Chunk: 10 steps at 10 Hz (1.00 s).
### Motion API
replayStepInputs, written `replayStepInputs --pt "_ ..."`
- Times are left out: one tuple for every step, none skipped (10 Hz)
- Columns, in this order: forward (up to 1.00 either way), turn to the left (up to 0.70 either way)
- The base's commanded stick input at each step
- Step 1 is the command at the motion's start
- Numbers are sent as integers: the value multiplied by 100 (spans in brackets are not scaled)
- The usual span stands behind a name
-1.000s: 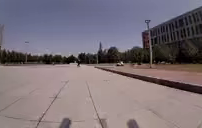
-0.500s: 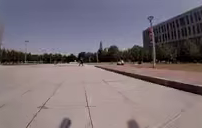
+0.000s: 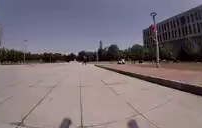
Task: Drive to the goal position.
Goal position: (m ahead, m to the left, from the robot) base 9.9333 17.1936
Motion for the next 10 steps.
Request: replayStepInputs --pt "100 40" --pt "100 40" --pt "100 40" --pt "100 18" --pt "100 0" --pt "100 0" --pt "100 0" --pt "100 0" --pt "100 0" --pt "100 0"
